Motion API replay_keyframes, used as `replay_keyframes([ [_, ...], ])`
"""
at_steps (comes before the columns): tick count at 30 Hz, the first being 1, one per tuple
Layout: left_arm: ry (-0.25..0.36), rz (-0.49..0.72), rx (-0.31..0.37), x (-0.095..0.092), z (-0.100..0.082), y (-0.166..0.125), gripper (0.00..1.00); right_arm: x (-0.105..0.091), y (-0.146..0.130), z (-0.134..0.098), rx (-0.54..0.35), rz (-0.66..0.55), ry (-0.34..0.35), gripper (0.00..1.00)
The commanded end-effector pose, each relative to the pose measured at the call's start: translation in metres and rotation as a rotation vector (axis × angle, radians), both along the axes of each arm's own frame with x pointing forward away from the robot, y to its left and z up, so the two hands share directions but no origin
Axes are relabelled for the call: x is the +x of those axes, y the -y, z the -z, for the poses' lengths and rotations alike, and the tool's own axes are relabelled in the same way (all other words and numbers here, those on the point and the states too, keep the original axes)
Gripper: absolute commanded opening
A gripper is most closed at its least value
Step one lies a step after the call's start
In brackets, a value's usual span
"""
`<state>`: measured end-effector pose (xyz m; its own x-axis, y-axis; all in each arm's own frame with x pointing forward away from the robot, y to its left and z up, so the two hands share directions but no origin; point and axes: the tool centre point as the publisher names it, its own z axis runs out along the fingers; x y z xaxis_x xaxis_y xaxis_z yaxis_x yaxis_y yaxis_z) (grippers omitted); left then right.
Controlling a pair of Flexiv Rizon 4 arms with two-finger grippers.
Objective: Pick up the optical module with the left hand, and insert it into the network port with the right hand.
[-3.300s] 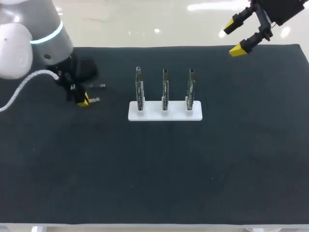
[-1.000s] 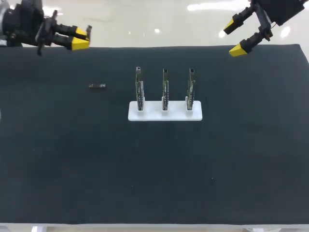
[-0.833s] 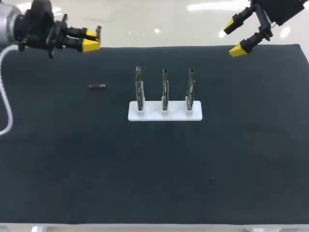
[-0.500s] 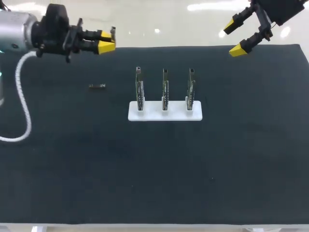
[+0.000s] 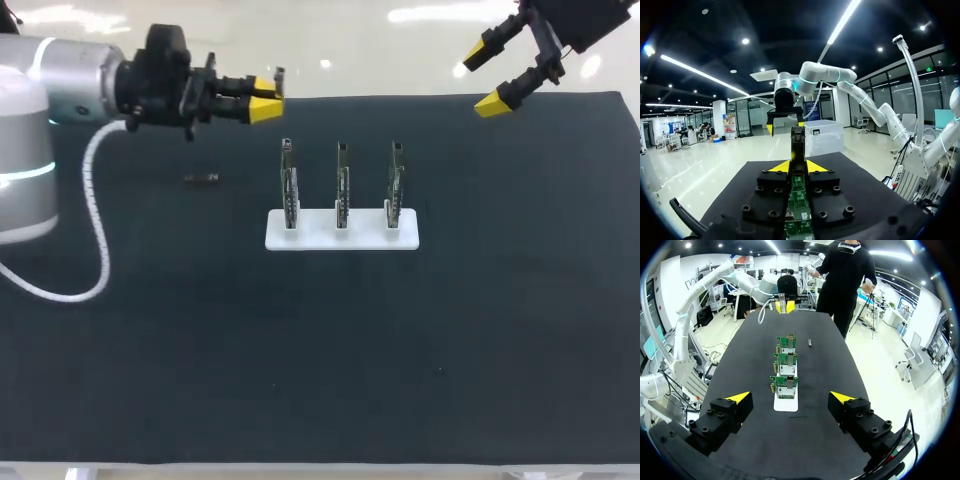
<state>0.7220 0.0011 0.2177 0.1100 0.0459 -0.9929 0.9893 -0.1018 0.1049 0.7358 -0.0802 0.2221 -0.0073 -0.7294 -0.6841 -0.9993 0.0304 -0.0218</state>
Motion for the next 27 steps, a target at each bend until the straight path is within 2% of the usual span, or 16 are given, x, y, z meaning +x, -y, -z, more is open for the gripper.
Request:
replay_keyframes([
  [1,0.006,-0.019,-0.005,-0.001,0.008,0.018,0.0,-0.001,0.0,0.0,0.001,0.0,0.002,1.0],
  [10,0.015,-0.024,0.008,-0.002,0.021,0.034,0.0,-0.001,0.0,0.0,0.001,0.0,0.002,1.0],
  [27,0.008,-0.006,0.016,-0.003,0.022,0.034,0.0,-0.001,0.0,0.0,0.001,0.0,0.002,1.0],
])
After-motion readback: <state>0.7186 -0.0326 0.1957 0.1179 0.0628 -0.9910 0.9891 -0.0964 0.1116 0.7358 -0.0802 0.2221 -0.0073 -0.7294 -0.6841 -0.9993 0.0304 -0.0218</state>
